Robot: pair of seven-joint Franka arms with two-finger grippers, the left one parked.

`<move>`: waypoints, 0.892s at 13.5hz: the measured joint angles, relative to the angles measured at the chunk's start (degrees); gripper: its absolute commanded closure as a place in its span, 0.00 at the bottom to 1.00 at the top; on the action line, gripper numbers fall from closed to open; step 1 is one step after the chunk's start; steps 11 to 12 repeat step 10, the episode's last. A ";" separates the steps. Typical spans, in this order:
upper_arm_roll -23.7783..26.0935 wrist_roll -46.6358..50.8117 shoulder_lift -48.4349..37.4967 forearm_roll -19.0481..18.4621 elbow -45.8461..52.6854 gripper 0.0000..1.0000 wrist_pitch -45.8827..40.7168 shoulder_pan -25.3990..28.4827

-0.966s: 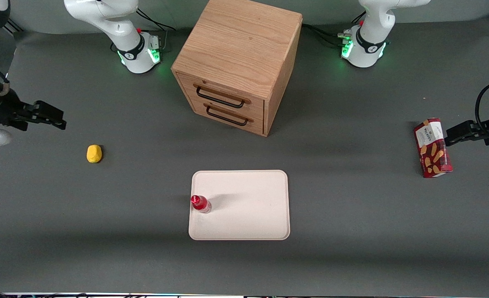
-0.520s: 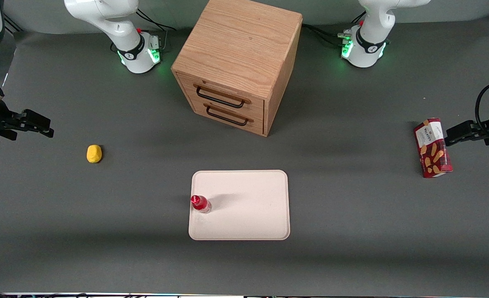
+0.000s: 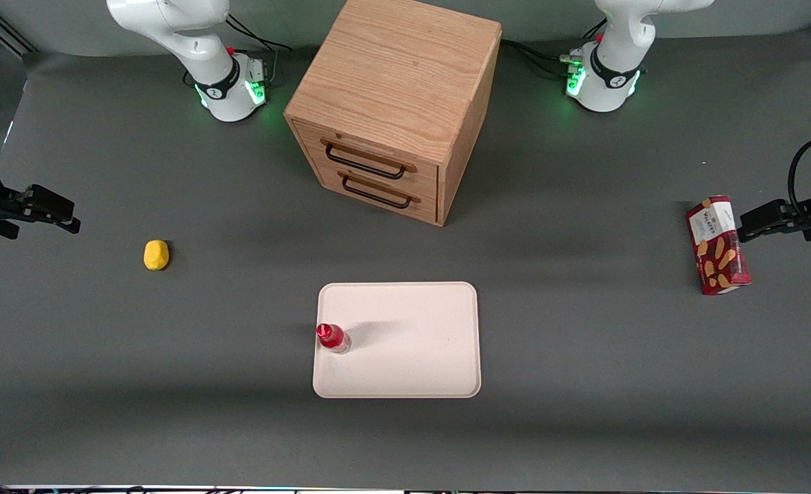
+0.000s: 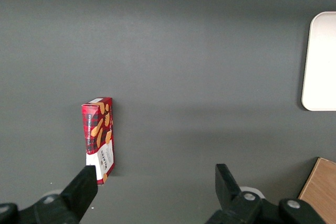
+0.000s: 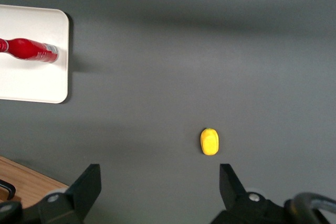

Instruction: Place coke bottle on tray

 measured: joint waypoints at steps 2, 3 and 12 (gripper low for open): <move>0.00 0.91 -0.04 0.07 0.01 0.00 0.10 0.00; 0.00 1.44 -0.06 0.08 0.01 0.00 0.11 0.00; 0.01 1.65 -0.10 0.09 0.01 0.00 0.11 0.00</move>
